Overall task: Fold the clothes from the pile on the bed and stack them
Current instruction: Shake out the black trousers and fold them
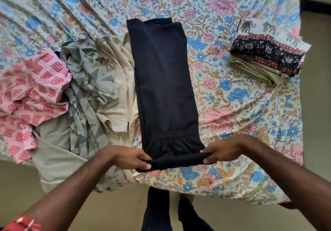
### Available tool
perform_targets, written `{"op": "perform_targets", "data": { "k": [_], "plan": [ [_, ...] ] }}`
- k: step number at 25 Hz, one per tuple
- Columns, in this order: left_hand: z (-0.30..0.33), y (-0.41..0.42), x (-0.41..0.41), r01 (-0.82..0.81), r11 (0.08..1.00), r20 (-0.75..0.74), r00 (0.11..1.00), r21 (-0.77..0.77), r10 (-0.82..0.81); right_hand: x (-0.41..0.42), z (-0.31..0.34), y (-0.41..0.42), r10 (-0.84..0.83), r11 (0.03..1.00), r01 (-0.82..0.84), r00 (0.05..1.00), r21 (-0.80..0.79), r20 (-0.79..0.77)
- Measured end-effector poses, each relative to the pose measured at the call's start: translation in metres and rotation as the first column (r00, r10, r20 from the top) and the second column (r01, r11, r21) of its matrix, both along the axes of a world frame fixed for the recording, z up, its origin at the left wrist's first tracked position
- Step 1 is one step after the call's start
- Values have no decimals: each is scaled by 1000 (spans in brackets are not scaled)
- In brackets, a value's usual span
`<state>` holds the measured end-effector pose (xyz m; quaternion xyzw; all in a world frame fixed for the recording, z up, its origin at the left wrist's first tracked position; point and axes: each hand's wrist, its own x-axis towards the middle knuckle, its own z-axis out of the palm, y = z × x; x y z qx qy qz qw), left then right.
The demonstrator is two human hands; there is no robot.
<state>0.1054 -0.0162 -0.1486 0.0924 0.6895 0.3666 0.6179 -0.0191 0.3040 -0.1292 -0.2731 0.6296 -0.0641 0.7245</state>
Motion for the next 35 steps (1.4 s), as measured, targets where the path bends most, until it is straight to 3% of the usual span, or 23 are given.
{"op": "perform_targets", "data": {
  "k": [2,4,5,6,8,9,11,15,19,21,23,26,28,29,31,35],
  "plan": [
    [9,-23,-31,-151,989,74,986,6,150,-30,10,-13,-168,984,169,985,-48,25],
    [9,-44,-66,-358,933,106,928,-20,358,-59,7,-26,-404,908,405,914,-104,27],
    [6,-52,-83,-466,883,59,882,-49,468,-68,1,-33,-560,817,558,828,-144,34],
    [0,-56,-97,-578,813,-16,816,-70,578,-75,-11,-39,-729,668,722,683,-178,38],
    [-18,-53,-113,-817,575,-145,576,-52,805,-77,-41,-51,-949,311,926,316,-214,-8],
    [-26,-44,-114,-905,425,-196,423,-32,885,-71,-55,-56,-980,201,951,194,-235,-51],
    [-47,-27,-109,-970,243,-347,228,-2,910,-53,-76,-68,-992,107,957,83,-271,-99],
    [-73,-19,-97,-991,133,-574,104,8,812,-34,-89,-79,-990,-32,915,-84,-402,-113],
    [-63,-20,-105,-972,110,-563,-28,209,826,-27,-97,-70,-981,-179,886,-195,-428,8],
    [-57,-19,-107,-969,113,-595,-42,222,803,-23,-95,-67,-986,-127,892,-159,-433,-39],
    [-55,-16,-97,-971,193,-742,25,142,670,-19,-91,-63,-974,48,872,-66,-486,-215],
    [-59,2,-56,-823,565,-941,235,-58,245,-9,-83,-50,-851,462,615,107,-639,-514],
    [-69,15,-27,-586,773,-927,376,-242,-5,-7,-87,-42,-626,779,318,336,-541,-704],
    [-77,19,-17,-476,816,-892,439,-329,-104,-6,-92,-38,-470,882,199,422,-427,-775],
    [-91,19,-10,-396,807,-833,517,-438,-199,-11,-102,-37,-276,961,109,472,-256,-837],
    [-98,15,-29,-392,735,-768,583,-553,-266,-26,-106,-38,-155,986,18,437,-164,-886]
  ]
}}
